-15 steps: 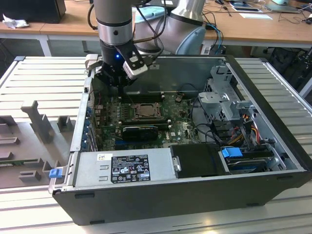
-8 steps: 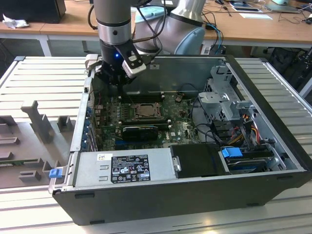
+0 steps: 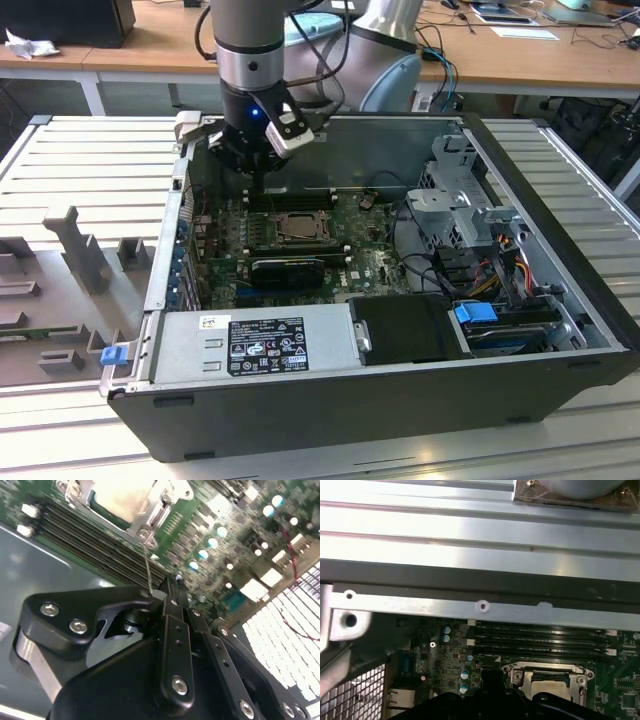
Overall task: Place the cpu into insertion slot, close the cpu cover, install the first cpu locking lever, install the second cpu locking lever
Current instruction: 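Install the first cpu locking lever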
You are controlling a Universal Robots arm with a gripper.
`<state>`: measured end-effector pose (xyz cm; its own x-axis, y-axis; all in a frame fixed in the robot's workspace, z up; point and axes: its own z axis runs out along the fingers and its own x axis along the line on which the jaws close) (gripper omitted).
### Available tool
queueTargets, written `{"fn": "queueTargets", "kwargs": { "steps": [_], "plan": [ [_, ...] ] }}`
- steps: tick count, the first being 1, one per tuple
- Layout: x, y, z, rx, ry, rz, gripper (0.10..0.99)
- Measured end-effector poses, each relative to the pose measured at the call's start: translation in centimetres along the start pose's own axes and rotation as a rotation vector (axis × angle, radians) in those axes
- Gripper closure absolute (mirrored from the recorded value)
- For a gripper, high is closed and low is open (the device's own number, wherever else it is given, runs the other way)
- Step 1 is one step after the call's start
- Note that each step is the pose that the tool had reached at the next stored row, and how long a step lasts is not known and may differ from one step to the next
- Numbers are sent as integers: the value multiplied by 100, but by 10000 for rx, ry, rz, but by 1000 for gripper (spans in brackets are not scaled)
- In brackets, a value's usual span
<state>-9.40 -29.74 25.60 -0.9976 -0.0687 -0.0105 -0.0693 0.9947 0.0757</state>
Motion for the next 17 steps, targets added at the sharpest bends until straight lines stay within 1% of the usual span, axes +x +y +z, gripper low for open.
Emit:
{"fn": "queueTargets", "kwargs": {
  "steps": [1,3,4,6,7,8,9,10,11,12,13,14,16,17],
  "plan": [
    [-38,-1,0,-1,7,3,980],
    [-152,-8,3,-2,27,5,980],
    [-196,-11,4,-3,34,5,980],
    [-316,-19,10,-5,49,6,980],
    [-360,-21,12,-5,53,7,980],
    [-427,-26,16,-4,61,9,980],
    [-466,-29,20,-4,64,10,980],
    [-494,-31,23,-7,66,13,980],
    [-512,-33,27,-32,66,15,980],
    [-520,-34,32,-164,59,29,980],
    [-525,-35,40,-340,44,64,980],
    [-526,-35,62,-403,34,82,980],
    [-525,-39,97,-399,37,83,980],
    [-525,-41,129,-400,38,83,980]
  ]
}}
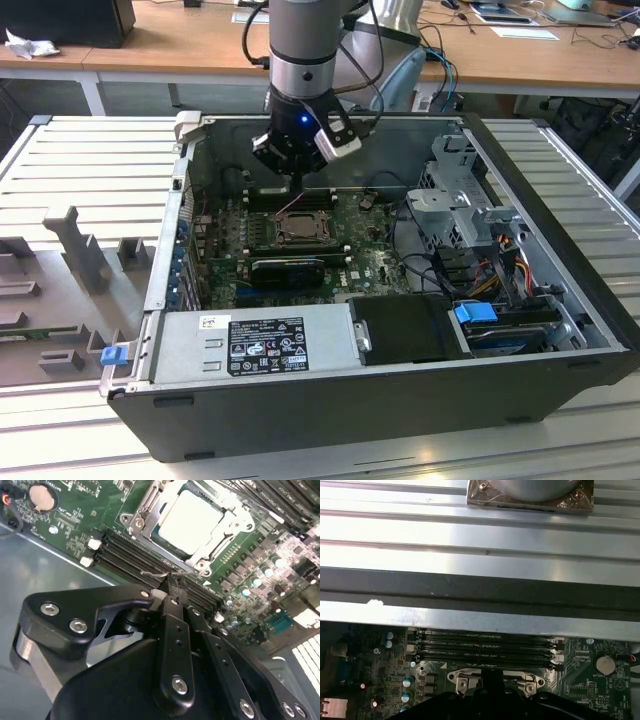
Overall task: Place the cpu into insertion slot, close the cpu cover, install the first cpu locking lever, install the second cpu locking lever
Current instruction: 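Install the first cpu locking lever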
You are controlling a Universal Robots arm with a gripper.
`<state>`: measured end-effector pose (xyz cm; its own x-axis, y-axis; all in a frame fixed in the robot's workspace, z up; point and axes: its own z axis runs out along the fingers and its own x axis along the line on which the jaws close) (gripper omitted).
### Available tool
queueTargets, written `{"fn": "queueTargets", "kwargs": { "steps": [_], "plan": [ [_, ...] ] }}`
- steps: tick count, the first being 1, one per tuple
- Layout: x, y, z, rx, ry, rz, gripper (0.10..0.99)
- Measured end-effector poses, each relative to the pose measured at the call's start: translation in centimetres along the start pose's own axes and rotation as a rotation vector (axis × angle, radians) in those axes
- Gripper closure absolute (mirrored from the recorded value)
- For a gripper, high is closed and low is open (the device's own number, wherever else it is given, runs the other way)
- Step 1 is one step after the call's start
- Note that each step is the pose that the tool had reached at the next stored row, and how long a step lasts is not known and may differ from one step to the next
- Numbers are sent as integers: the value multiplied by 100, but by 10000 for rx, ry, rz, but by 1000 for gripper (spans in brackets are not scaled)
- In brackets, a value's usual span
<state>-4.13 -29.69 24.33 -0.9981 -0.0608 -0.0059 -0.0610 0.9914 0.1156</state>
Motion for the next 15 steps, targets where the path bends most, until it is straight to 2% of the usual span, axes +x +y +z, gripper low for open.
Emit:
{"fn": "queueTargets", "kwargs": {
  "steps": [6,15],
  "plan": [
    [-19,11,107,0,0,0,980],
    [-37,8,130,0,0,-1,980]
  ]
}}
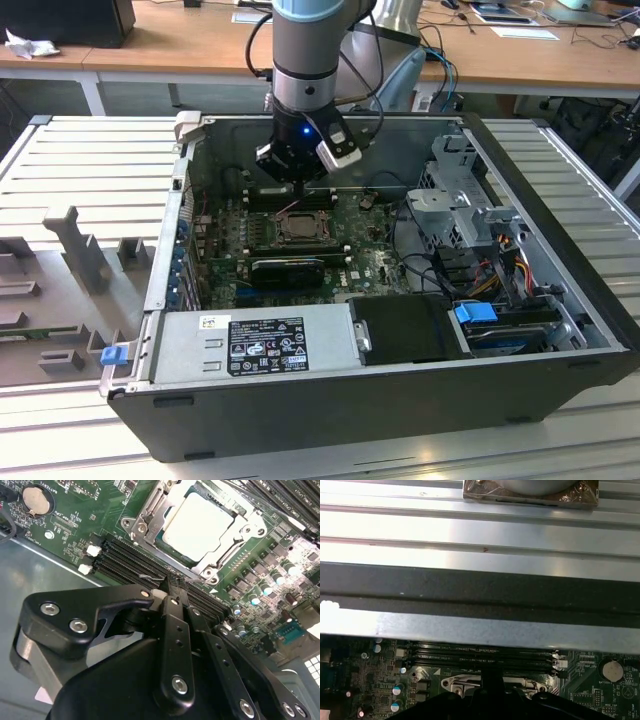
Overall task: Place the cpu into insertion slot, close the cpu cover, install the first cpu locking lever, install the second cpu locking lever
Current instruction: 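Install the first cpu locking lever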
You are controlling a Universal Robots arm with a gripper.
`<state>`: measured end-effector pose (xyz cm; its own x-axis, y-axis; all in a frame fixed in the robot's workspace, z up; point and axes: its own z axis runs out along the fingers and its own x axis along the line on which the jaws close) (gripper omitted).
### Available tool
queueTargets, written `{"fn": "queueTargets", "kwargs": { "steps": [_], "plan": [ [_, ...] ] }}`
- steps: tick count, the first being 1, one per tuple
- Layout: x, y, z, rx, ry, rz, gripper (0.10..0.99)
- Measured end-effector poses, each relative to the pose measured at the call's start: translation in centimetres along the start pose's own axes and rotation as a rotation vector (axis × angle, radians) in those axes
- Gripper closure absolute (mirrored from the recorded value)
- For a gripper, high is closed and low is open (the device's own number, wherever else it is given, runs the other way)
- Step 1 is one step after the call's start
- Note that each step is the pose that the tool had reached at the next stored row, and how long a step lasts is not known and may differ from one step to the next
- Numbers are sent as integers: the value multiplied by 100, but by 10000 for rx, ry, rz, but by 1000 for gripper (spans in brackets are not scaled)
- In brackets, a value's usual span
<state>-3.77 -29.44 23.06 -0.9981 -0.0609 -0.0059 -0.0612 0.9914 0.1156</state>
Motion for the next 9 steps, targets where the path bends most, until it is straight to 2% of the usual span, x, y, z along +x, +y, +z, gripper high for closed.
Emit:
{"fn": "queueTargets", "kwargs": {
  "steps": [2,5,8,9],
  "plan": [
    [3,0,-4,1,0,-1,980],
    [5,7,-58,1,0,0,980],
    [4,8,-61,-2,-1,-8,980],
    [-44,9,-37,-1,2,-16,980]
  ]
}}
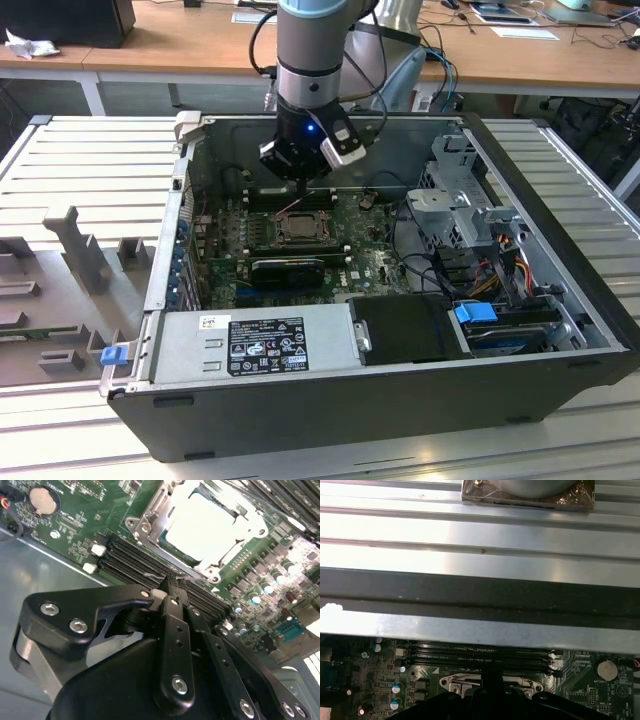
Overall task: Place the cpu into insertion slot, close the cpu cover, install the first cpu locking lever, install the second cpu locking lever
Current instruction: 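Install the first cpu locking lever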
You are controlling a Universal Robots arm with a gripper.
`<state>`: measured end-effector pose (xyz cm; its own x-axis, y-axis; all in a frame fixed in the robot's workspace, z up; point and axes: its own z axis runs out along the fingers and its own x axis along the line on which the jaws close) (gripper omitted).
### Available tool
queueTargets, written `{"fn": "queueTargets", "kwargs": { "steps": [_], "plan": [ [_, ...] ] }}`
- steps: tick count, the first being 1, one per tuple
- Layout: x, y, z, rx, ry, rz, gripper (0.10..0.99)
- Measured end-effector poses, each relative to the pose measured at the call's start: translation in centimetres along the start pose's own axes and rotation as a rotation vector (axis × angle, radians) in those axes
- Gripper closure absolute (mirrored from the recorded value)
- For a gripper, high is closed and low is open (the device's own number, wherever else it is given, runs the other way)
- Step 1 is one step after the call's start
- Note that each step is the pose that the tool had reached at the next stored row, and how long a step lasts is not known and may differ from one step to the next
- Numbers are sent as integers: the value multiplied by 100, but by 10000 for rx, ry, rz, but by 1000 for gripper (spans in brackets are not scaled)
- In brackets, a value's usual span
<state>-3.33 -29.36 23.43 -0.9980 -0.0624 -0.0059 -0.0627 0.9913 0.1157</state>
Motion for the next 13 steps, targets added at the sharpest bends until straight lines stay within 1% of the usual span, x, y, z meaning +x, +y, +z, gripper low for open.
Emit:
{"fn": "queueTargets", "kwargs": {
  "steps": [1,2,3,5,7,11,13],
  "plan": [
    [-43,0,24,-5,0,0,980],
    [-77,1,73,-26,-1,0,980],
    [-81,0,87,-31,-2,0,980],
    [-88,2,108,-41,-3,0,980],
    [-112,4,124,-51,-2,0,980],
    [-125,10,135,-64,-8,1,980],
    [-126,12,139,-91,-20,-1,980]
  ]
}}
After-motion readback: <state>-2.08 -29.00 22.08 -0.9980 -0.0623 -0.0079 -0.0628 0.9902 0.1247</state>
